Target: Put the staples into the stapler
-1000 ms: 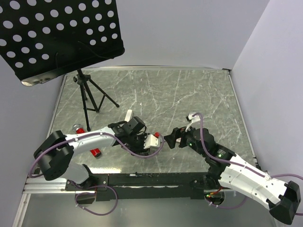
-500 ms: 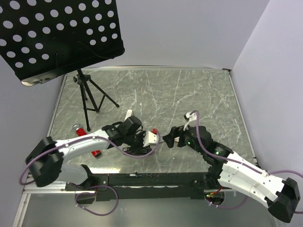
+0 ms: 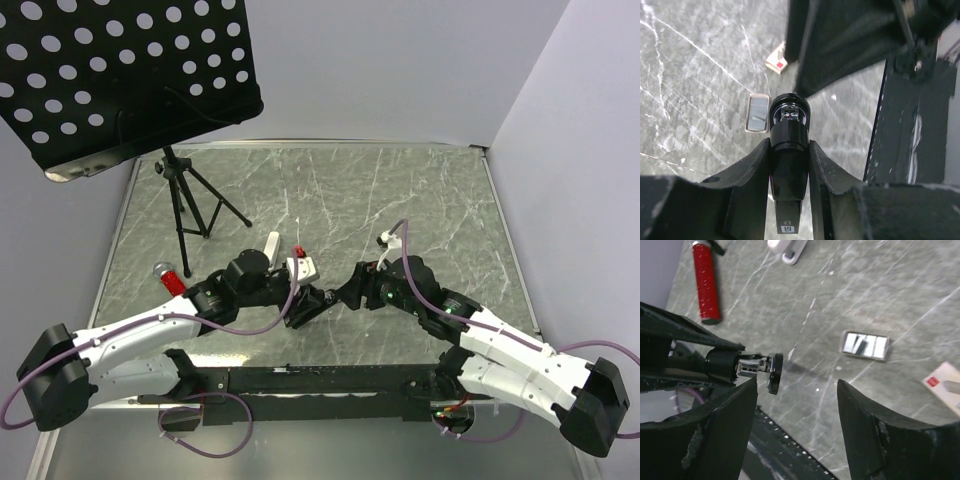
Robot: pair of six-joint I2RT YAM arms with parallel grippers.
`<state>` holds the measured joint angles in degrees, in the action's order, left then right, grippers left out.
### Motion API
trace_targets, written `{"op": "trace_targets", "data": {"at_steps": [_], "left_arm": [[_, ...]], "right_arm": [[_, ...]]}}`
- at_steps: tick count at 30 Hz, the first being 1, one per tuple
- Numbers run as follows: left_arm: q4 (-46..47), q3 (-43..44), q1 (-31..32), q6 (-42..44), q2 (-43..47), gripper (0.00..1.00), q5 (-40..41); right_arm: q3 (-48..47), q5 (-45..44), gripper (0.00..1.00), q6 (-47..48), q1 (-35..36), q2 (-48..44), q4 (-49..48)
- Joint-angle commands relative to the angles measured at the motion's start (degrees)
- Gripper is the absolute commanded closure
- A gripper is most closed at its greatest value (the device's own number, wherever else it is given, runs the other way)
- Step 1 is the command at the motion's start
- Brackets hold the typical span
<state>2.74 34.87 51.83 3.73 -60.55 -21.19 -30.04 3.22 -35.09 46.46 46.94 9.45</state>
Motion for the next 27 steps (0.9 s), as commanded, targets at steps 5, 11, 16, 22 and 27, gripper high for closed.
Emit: {"op": "trace_targets", "data": {"at_steps": [5,11,16,22,27], "left_arm": [[13.2,-1.4,0.1,-9.3,3.7,0.99,2.7],[16.2,-1.5,0.3,-10.1,4.3,0.99,0.8],[16.0,-0.8,0.7,-9.8,3.8,0.99,-0.3],[16.4,0.3,1.4,-8.8,3.8,0.99,-1.5],[15.5,1.3,1.7,-7.8,4.6,0.99,-1.7]], "right_arm": [[-2.4,5.3,0.35,-5.6,-0.3,2.7,-3.6],[-1.7,4.2,0.42,-8.8,-0.3,3.7,-4.6],[-1.9,2.8,0.48,-10.4,-0.2,3.3,-5.8],[-2.6,1.0,0.6,-11.9,-0.2,4.4,-5.4],[-1.6,-1.1,0.81,-12.9,-0.8,2.5,-5.6]]}}
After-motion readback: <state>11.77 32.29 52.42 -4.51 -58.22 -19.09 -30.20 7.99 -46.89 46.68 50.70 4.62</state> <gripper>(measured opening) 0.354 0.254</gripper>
